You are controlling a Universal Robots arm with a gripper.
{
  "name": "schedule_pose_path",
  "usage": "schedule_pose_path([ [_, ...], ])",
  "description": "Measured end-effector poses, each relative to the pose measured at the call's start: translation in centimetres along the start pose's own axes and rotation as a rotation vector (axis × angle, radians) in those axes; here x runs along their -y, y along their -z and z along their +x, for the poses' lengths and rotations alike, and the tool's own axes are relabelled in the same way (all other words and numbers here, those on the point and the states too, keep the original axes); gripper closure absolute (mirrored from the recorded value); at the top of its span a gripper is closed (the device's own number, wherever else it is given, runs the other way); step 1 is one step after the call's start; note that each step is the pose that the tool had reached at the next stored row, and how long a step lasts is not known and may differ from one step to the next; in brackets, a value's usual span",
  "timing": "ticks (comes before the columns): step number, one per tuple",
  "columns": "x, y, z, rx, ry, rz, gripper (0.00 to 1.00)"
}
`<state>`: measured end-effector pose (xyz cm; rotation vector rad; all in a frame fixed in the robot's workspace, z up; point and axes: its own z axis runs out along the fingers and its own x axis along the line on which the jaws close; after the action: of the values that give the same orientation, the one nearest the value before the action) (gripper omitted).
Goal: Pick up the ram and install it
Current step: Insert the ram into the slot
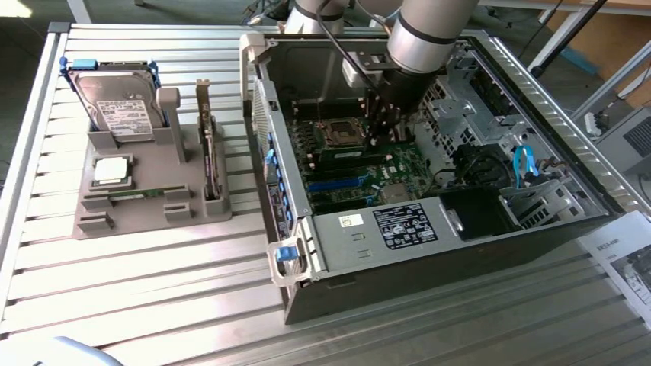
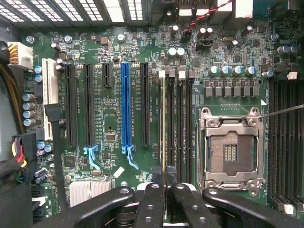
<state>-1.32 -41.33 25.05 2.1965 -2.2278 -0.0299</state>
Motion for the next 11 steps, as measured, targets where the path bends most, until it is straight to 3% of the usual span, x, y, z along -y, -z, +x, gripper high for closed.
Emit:
schedule_pose_path([
  [11,-0.09,-0.29,0.0,0.0001,0.0,0.0001,0.88],
])
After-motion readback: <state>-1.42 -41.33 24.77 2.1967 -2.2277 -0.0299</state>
